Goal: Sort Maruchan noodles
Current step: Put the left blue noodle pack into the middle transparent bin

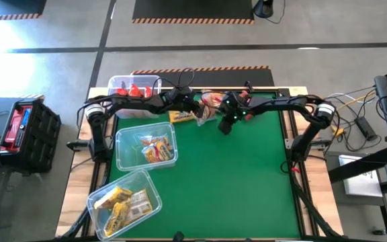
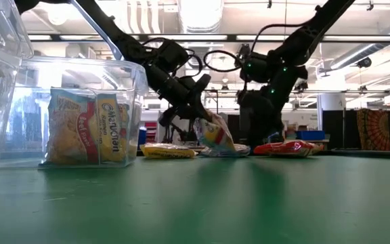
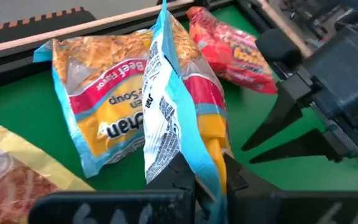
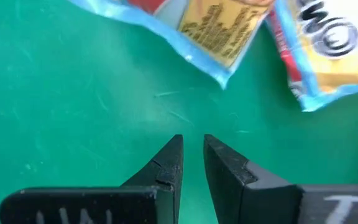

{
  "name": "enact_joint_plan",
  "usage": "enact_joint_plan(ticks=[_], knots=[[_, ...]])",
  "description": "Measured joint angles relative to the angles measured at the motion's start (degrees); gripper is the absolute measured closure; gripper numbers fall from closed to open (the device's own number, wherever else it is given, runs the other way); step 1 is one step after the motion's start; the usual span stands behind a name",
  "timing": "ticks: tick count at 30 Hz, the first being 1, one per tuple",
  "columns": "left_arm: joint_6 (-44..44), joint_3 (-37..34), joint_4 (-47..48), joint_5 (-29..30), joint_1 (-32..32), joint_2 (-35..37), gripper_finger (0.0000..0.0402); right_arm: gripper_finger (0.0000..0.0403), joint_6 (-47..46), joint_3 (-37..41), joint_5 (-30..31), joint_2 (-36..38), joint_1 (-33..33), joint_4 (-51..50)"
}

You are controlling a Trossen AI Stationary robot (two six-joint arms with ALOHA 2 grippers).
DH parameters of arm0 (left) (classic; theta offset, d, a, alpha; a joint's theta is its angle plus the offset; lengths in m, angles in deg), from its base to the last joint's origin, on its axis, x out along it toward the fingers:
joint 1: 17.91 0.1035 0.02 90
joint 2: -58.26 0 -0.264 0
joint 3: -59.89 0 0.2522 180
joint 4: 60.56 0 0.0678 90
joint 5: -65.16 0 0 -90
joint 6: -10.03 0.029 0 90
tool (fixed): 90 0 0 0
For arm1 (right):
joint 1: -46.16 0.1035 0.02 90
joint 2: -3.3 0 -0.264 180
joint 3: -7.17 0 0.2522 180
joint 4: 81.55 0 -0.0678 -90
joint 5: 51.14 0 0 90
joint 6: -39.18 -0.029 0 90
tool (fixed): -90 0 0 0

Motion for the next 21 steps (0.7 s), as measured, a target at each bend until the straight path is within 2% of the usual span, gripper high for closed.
enact_joint_plan(ticks=[13, 17, 21], knots=[[-0.7, 0.0, 1.5, 1.4, 1.0, 6.9, 0.0402, 0.0349, -0.2, 0.1, 0.1, 7.1, -1.7, -1.1], [-0.7, 0.0, 6.1, 1.4, 1.0, 11.5, 0.0402, 0.0349, -1.5, 0.1, 0.2, 10.2, -1.7, -1.9], [-2.2, 0.0, 14.7, 1.4, 0.3, 16.5, 0.0401, 0.0349, -3.7, 0.1, 0.1, 12.8, -1.7, -2.6]])
